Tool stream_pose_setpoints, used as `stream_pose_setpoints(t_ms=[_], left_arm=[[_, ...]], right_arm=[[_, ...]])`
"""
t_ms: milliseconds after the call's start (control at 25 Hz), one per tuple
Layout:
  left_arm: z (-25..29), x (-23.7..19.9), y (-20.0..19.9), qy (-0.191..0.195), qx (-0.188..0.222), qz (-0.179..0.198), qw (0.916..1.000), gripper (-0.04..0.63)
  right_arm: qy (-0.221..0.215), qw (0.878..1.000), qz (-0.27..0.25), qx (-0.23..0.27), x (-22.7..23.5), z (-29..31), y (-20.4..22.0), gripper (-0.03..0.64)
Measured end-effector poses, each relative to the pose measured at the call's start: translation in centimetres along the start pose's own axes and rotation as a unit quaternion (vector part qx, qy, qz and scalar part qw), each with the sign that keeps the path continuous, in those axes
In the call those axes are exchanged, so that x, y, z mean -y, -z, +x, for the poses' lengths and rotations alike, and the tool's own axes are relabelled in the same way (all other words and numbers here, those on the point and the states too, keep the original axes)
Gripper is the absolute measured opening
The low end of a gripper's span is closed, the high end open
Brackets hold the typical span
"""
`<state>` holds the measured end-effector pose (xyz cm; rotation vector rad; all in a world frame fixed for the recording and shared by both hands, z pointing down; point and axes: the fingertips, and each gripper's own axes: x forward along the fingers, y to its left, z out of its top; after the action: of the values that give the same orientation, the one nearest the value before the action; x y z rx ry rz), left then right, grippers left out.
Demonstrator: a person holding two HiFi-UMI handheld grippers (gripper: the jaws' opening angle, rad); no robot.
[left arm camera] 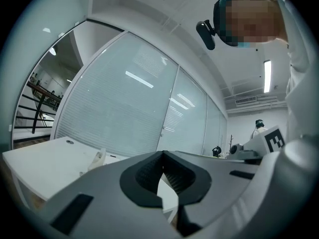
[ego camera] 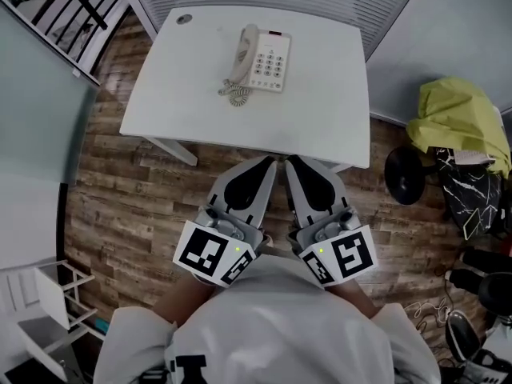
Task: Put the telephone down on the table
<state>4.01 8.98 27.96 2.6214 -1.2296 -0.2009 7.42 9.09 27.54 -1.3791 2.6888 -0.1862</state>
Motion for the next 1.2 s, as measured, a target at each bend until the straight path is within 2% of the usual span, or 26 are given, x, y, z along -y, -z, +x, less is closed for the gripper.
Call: stream_pose_setpoints(t_ms=[160, 360, 560, 800, 1200], left_arm=[[-1.3, 0.9, -0.1, -0.005, -0.004, 0.015, 0.9999, 0.003], [-3.2, 1.4, 0.6, -0.02, -0.004, 0.004, 0.9998, 0.005], [-4.9, 3.1, 0.2, -0.008, 0.002, 0.011, 0.9999, 0.005], [-7.9, 4.6, 0.0, 0.005, 0.006, 0.015, 0.9998, 0.005], [-19.0, 7.1, 0.0, 0.037, 0.004, 0.021, 0.9991, 0.005]], right_arm=[[-0.004, 1.0, 0.005, 0.003, -1.0, -1.3, -0.2, 0.034], [-0.014, 1.0, 0.017, 0.004, -2.3, -2.1, 0.3, 0.034], [-0.017, 1.0, 0.007, 0.016, -4.2, -3.7, -0.4, 0.034], [0.001, 1.0, 0.006, 0.016, -6.3, -6.0, -0.1, 0.034], [0.038, 0.999, -0.004, 0.023, -16.6, -11.8, 1.3, 0.034]])
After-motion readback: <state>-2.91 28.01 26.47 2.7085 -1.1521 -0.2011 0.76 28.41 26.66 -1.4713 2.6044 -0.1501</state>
